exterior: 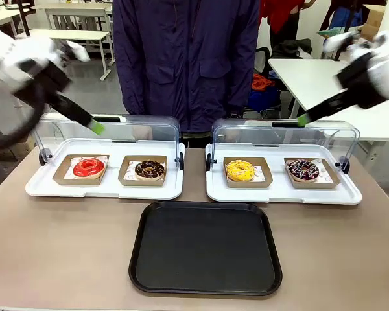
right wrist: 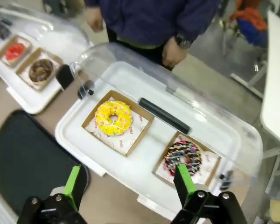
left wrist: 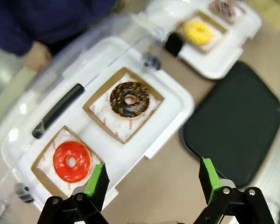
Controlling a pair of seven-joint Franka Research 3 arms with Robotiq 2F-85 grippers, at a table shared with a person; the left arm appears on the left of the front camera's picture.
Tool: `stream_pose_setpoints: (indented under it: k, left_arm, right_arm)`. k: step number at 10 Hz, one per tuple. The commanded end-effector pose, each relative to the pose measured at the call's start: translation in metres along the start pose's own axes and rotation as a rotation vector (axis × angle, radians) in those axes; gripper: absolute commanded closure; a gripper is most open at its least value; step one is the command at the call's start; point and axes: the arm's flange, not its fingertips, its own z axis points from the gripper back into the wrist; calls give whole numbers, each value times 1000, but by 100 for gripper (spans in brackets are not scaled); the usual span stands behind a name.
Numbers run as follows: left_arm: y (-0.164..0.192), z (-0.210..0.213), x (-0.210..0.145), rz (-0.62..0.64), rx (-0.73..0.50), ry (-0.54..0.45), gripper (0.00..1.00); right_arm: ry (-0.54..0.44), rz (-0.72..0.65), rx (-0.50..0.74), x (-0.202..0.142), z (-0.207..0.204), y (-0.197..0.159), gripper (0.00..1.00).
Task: Move the first donut from the left to the tray.
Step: Pick up the Paper togo box containing the Donut indicated by the person and place it on the Handle tray.
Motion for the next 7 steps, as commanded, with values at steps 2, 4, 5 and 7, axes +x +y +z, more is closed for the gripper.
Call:
stream_pose_setpoints:
  k: [2,4,5,7]
  left_arm:
    - [82,38,-33,-239,-262,-38,0]
    - [115,43,-57,-296,-290,-120,0]
    - [122,44,-65,-326,-279,-182,0]
    - [110,55,-75,-309,-270,-144,0]
  right_arm:
    - [-98,51,173,-58,53,-87,0]
    - [-154,82,191,-85,60,-115,0]
    - [-211,99,212,-95,62,-126,0]
    - [-163,73,180,-93,72,-121,0]
